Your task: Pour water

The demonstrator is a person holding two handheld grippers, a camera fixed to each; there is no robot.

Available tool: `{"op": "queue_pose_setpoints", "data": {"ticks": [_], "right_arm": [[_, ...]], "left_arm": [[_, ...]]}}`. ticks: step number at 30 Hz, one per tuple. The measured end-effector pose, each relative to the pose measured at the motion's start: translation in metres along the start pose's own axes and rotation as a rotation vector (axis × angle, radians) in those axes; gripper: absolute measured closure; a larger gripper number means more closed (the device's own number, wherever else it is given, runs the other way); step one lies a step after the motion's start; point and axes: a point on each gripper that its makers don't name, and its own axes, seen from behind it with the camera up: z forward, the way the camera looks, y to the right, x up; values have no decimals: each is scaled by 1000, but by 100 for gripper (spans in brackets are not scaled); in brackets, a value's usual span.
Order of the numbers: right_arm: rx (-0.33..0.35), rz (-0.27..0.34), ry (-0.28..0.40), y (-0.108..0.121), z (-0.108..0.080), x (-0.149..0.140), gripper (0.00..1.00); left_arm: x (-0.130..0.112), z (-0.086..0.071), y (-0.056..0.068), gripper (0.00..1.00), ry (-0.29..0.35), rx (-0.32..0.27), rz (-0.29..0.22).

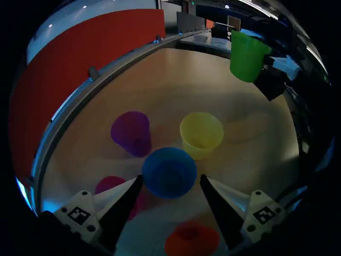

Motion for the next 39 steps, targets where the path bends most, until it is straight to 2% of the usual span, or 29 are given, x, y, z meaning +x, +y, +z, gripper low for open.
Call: {"op": "queue_pose_setpoints", "data": {"ticks": [9,14,18,20,39], "right_arm": [[0,-4,-1,-1,1,0,8],[0,-5,-1,-1,1,0,8],[-3,-5,-1,0,1,0,8],[-3,-4,-2,0,0,0,8],[-11,-2,-4,2,2,0,8]], "left_arm": [[2,7,-3,0,-1,1,-38],[-1,12,-7,0,-8,21,-32],[-3,15,-6,11,-15,27,-25],[-3,15,-5,12,-13,22,-29],[0,12,-3,13,54,-13,-108]]}}
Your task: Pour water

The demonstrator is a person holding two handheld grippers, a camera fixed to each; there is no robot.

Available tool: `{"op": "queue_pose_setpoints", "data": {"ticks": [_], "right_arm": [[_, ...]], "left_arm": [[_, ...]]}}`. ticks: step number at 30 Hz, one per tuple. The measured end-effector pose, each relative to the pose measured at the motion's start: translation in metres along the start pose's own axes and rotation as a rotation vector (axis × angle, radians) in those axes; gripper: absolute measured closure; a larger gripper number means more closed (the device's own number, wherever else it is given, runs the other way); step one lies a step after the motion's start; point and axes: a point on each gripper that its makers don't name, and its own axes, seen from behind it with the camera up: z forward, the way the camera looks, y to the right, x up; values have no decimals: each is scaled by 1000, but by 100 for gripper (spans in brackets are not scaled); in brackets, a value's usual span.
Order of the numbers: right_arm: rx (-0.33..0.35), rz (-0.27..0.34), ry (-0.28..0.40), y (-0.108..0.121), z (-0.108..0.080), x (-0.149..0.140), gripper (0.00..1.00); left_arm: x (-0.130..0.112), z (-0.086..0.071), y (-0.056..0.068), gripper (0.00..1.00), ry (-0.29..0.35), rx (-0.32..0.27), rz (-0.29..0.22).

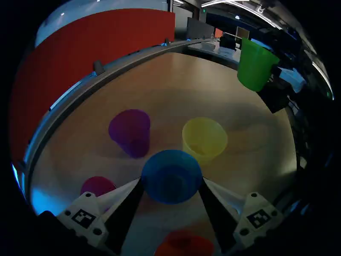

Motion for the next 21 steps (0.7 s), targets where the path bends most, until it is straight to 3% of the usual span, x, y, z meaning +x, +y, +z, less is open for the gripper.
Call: {"op": "queue_pose_setpoints", "data": {"ticks": [11,21], "right_arm": [[7,-9,0,-5,2,5,8],[13,-20,-2,-8,-1,13,8]], "left_arm": [[8,-9,2,13,58,1,-20],[23,-30,1,13,136,31,-23]]}}
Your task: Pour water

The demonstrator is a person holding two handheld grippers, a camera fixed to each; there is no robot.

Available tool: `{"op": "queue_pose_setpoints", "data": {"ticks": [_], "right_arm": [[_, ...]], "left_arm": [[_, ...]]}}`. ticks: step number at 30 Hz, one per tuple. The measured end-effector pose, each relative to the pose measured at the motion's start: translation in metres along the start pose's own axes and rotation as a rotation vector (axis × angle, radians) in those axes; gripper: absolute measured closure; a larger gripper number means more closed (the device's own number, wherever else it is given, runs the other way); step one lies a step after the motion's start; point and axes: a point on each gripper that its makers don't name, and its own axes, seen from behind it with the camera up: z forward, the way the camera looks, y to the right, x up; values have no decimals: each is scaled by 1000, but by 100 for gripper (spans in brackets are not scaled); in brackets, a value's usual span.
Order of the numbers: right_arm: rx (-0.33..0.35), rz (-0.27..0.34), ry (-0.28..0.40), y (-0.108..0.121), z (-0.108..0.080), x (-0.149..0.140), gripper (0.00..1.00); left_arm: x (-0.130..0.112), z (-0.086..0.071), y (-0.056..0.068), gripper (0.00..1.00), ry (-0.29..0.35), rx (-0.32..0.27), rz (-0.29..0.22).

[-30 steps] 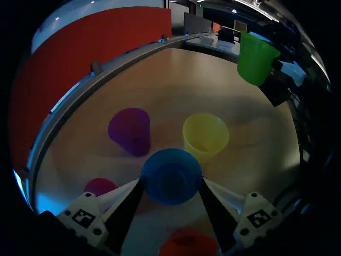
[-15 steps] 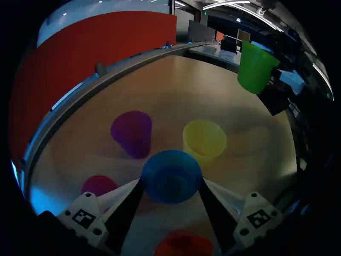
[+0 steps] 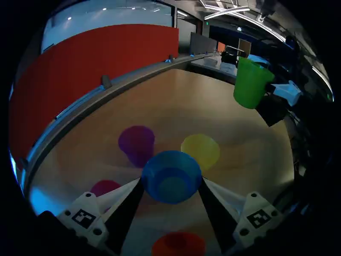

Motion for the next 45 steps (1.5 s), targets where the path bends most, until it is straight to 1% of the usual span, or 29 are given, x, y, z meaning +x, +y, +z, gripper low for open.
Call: {"op": "queue_pose_setpoints", "data": {"ticks": [11,21,33,38,45], "right_arm": [[10,-11,0,-8,2,9,8],[17,-16,-3,-14,6,18,8],[30,-17,-3,-21,14,24,8],[32,-18,-1,-22,16,26,8],[36,-13,2,-24,20,29,8]], "left_arm": [[30,-26,-1,13,147,47,-17],[59,-55,-13,13,290,92,-50],[79,-91,-23,14,437,134,-77],[86,-102,-25,14,478,151,-68],[100,-118,-23,14,538,166,-48]]}}
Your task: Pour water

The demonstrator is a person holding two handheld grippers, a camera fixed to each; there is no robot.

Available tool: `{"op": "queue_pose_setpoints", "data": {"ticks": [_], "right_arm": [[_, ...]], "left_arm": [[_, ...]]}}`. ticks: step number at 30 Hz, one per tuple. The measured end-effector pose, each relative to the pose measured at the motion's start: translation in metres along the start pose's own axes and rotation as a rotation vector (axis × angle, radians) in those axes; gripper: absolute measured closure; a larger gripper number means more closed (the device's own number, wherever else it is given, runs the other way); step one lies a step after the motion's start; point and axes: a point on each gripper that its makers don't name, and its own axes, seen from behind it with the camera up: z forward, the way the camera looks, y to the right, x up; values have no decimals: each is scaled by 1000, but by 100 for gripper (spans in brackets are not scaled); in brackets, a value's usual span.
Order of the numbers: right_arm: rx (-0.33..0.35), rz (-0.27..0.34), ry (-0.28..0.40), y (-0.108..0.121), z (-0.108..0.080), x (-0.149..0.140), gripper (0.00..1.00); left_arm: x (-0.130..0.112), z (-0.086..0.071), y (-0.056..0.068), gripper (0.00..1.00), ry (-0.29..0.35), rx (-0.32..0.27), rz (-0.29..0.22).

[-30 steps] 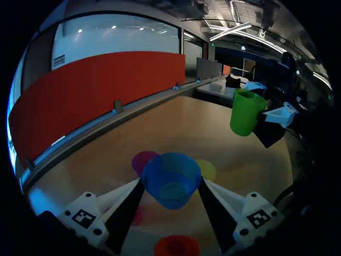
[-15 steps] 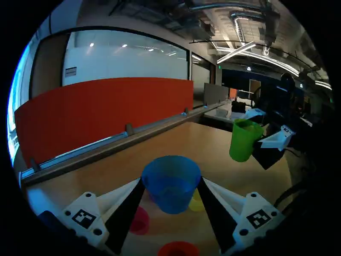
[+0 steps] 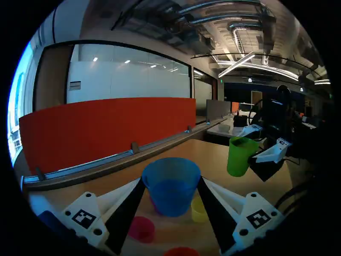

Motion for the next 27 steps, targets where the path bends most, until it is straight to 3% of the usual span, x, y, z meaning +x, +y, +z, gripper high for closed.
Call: {"op": "queue_pose_setpoints", "data": {"ticks": [9,27], "right_arm": [[11,-1,1,-5,2,2,8],[34,-6,14,-16,11,11,8]], "left_arm": [[22,-9,-3,14,80,26,-1],[34,-23,-7,14,99,36,13]]}}
